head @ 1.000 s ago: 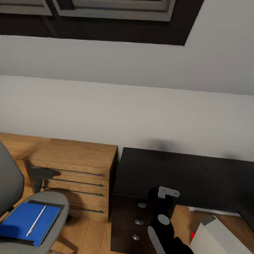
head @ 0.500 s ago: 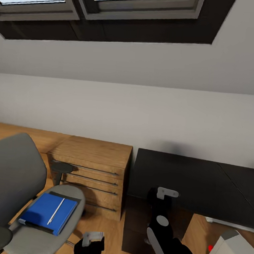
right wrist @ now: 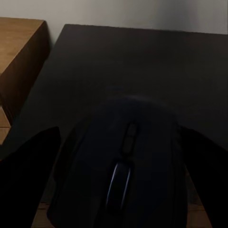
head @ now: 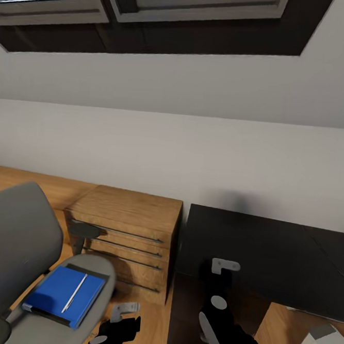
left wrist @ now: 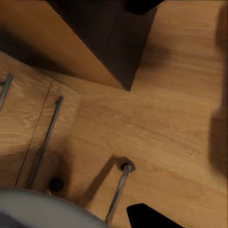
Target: In the bedroom, organize the workspace by keeping the computer under the desk, ensuring the monitor is on the desk, placing the keyboard on the desk next to the monitor, placing the mouse on the desk next to the keyboard, moving the folder from the swivel chair onto the desk next to the mouse, stacking the notebook on top of the folder with the pen on top of the notebook, and positioning the swivel chair next to the desk.
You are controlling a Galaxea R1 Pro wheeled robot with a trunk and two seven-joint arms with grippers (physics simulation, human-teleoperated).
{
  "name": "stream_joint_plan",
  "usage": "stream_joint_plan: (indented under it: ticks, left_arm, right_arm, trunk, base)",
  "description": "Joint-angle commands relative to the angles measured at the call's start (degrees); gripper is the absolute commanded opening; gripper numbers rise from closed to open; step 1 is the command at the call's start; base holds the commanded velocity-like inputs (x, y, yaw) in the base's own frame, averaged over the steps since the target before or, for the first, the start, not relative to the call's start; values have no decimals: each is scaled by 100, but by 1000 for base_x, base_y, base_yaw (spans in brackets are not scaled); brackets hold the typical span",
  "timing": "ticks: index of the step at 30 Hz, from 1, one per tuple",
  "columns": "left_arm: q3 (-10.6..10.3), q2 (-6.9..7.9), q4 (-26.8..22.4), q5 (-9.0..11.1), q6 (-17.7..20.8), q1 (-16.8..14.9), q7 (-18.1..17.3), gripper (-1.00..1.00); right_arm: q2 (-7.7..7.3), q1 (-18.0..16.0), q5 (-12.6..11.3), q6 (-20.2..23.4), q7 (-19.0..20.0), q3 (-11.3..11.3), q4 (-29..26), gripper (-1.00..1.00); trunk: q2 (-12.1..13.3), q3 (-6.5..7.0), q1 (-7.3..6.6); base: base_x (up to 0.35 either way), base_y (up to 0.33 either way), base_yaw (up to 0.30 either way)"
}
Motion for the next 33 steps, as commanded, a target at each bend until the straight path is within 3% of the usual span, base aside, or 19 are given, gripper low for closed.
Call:
stream_joint_plan:
  ticks: [1, 9, 17, 25, 33]
  left_arm:
    - [-19, 6, -13, 34, 9, -7, 48, 100]
    - [-20, 10, -25, 32, -9, -7, 42, 100]
    - [-132, -7, 1, 36, -8, -7, 48, 100]
    - [-147, -4, 2, 35, -8, -7, 49, 100]
    - [-148, -3, -11, 31, -13, -7, 49, 100]
  right_arm:
    - [-4, -6, -18, 35, 7, 10, 5, -100]
    - [-20, -6, -26, -18, 661, -32, 66, -100]
    - [-13, -6, -37, -318, 749, -30, 295, -100]
    - [13, -6, -43, -565, 840, -16, 596, -100]
    - [14, -7, -51, -536, 1717, -19, 733, -100]
  trunk:
    - [-4, -7, 3]
    - [-4, -7, 3]
    - [-4, -7, 3]
    - [-4, -7, 3]
    - [-4, -7, 3]
  base:
    - [300, 0, 0]
    - [274, 0, 0]
    - [279, 0, 0]
    - [42, 0, 0]
    - [1, 0, 0]
